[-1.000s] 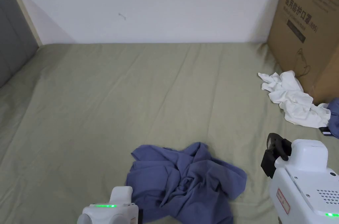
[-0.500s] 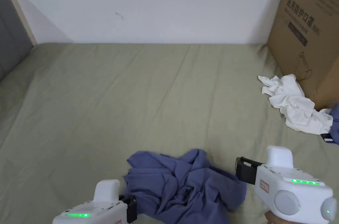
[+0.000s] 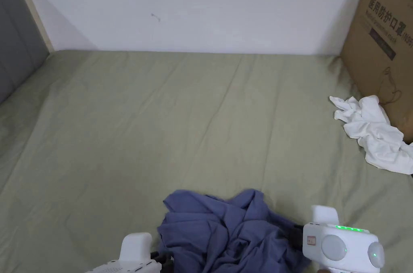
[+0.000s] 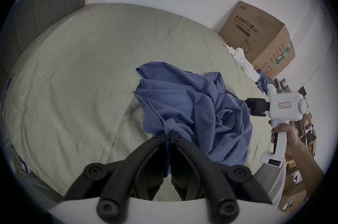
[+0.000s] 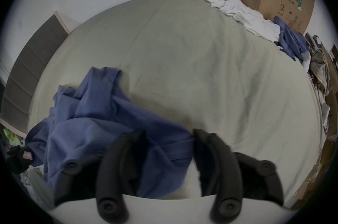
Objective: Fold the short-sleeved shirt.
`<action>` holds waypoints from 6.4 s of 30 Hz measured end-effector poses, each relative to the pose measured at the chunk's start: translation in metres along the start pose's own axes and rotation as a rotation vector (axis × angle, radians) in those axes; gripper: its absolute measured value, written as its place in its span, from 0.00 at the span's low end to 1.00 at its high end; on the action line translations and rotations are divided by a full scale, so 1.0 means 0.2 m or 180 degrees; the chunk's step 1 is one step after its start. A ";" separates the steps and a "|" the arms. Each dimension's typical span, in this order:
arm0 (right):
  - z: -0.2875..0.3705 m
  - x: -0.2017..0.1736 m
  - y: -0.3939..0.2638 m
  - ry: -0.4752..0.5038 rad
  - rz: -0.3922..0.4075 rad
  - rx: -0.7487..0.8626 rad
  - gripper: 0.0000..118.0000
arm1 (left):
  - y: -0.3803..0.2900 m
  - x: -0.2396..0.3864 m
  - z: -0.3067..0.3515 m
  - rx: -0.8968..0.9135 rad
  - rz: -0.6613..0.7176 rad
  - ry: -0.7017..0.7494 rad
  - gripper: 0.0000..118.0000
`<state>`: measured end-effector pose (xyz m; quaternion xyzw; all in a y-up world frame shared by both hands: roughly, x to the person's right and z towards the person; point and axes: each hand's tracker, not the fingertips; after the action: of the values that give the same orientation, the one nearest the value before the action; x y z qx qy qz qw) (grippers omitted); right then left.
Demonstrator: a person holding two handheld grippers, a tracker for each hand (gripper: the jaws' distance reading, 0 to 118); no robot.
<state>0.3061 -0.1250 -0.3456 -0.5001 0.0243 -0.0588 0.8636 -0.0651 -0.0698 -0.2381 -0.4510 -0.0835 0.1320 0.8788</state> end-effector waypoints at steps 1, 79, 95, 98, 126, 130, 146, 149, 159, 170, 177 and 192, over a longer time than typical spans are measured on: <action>0.01 -0.02 -0.01 0.0018 0.0022 0.0027 0.37 | 0.00 0.00 0.00 0.0000 0.0006 0.0003 0.08; 0.53 -0.05 0.34 -0.0339 -0.0139 0.1339 0.11 | 0.77 -0.55 -0.02 0.0797 -0.0021 0.0514 0.08; 0.63 0.07 -0.39 -0.0378 -0.0480 0.0958 0.11 | -0.01 -0.66 0.26 0.0500 0.0288 0.0673 0.08; 0.64 0.08 -0.50 -0.0397 -0.0500 0.0881 0.11 | -0.11 -0.67 0.32 0.0441 0.0302 0.0706 0.08; 0.78 0.11 -0.51 -0.0425 -0.0537 0.0817 0.91 | -0.11 -0.65 0.41 0.0262 0.0890 0.0321 0.57; 1.00 0.08 -0.35 -0.0376 -0.0382 0.1299 0.96 | 0.02 -0.49 0.56 0.0914 0.0544 0.0329 0.82; 1.47 -0.15 -0.16 -0.0576 0.0195 0.2476 0.91 | 0.40 -0.10 0.72 0.1583 -0.0017 0.0041 1.00; 1.47 -0.17 -0.17 -0.0624 0.0217 0.2508 0.57 | 0.36 -0.05 0.73 0.1878 -0.0125 0.0126 0.77; 1.43 -0.12 -0.16 -0.0503 0.0152 0.2552 0.02 | 0.35 -0.03 0.69 0.1817 -0.0228 0.0127 0.05; 1.33 -0.09 -0.05 -0.0490 0.0087 0.2469 0.02 | 0.62 -0.15 0.45 0.1351 -0.0093 -0.0068 0.05; 1.16 -0.07 0.08 -0.0544 0.0073 0.2294 0.02 | 0.97 -0.22 0.03 0.0825 -0.0302 0.0080 0.05; 0.72 0.05 0.33 -0.0729 0.0052 0.1858 0.02 | 1.44 -0.30 -1.03 -0.0237 -0.0444 0.0646 0.92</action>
<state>0.3346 0.0296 -0.3305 -0.2343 -0.0870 0.0004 0.9683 -0.1121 -0.0870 -0.5940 -0.4875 -0.0302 0.0209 0.8724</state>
